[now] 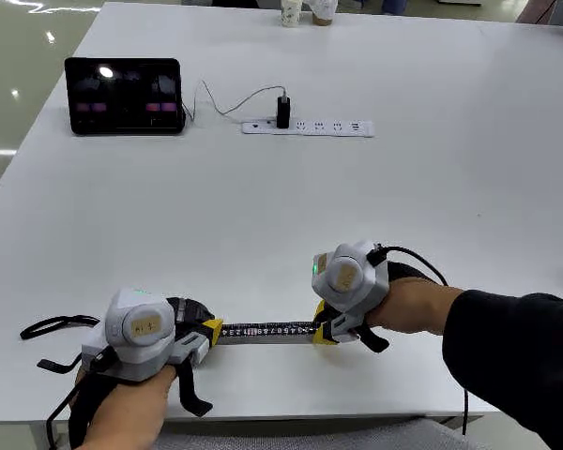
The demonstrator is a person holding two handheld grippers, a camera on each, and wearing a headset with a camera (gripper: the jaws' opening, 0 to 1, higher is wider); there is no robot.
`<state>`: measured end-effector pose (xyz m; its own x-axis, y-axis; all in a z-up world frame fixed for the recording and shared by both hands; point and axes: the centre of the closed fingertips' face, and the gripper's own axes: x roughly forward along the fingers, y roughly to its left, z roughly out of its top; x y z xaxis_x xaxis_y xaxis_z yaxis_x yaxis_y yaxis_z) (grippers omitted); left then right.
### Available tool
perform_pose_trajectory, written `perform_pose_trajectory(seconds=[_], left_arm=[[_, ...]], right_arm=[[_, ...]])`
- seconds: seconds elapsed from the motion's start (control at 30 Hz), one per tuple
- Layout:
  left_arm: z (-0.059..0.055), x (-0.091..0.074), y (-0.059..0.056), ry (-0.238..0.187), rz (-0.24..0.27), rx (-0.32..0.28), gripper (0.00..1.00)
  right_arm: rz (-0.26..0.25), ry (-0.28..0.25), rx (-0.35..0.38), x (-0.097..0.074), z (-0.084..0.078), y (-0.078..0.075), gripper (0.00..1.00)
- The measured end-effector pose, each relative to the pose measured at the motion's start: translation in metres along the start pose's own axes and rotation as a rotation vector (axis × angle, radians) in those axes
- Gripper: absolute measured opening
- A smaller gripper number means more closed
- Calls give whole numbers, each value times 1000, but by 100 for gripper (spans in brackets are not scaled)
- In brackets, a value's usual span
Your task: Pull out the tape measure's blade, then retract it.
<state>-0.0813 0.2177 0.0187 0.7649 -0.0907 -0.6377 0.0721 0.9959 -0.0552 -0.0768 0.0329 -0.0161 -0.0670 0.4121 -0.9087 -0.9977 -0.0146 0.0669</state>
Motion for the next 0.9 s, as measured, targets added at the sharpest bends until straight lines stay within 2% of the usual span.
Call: perform_pose_trajectory(seconds=[0.9], left_arm=[[0, 0, 0, 0, -2, -2, 59]], right_arm=[[3, -13, 1, 4, 11, 2, 12]])
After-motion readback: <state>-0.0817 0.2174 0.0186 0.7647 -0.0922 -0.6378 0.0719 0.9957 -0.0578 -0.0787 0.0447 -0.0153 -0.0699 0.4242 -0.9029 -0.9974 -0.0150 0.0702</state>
